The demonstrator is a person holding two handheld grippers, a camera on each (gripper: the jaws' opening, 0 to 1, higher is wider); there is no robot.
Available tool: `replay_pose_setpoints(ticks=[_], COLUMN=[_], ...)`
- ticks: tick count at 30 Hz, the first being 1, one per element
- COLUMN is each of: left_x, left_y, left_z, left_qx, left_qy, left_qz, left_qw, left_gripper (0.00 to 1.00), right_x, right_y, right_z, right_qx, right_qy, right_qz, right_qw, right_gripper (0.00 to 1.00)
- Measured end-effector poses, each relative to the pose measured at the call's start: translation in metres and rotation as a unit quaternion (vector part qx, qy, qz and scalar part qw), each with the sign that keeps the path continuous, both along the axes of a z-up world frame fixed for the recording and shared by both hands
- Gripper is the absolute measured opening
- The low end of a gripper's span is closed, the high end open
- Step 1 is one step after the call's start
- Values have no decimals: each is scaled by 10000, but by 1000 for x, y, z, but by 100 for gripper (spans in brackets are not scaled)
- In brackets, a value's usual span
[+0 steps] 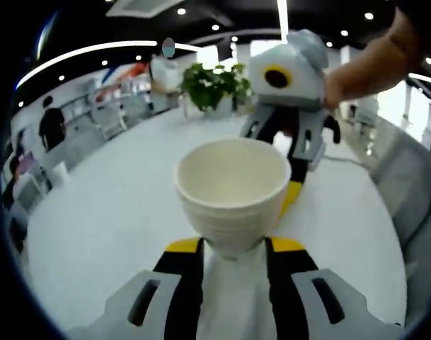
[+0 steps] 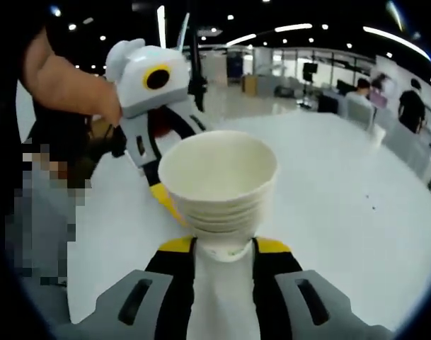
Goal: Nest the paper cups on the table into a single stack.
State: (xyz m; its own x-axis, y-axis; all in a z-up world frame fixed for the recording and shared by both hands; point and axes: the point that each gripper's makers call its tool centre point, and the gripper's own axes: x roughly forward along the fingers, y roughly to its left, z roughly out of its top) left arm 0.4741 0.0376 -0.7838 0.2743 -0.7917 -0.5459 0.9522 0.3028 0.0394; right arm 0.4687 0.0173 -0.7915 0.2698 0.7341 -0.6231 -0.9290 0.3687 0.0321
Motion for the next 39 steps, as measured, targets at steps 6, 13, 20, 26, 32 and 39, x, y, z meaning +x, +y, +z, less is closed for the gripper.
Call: replay_pose_setpoints(ticks=[6, 13, 20, 26, 32, 39], left_x=[22, 42, 45, 44, 45, 56], left_y=[4, 3, 0, -1, -2, 11], left_z=[-3, -10, -19, -22, -22, -8], left_qx=[25, 50, 40, 135, 111, 39], left_qy=[26, 69, 125, 40, 49, -87], left_qz=[29, 50, 47, 4, 53, 626], left_qw=[10000, 10000, 9999, 9999, 9999, 9980], left_gripper=[33, 33, 33, 33, 36, 77], right_x=[23, 42, 47, 45, 46, 50], right_y=[3, 3, -1, -3, -1, -10], right_z=[-4, -10, -18, -24, -22, -16], right_qx=[-90, -144, -324, -405, -276, -203], right_qy=[44, 110, 184, 109, -75, -213], right_qz=[22, -1, 39, 31, 11, -425], right_qw=[9999, 9998, 9993, 9991, 9996, 9987], right_gripper=[28, 28, 28, 28, 32, 93])
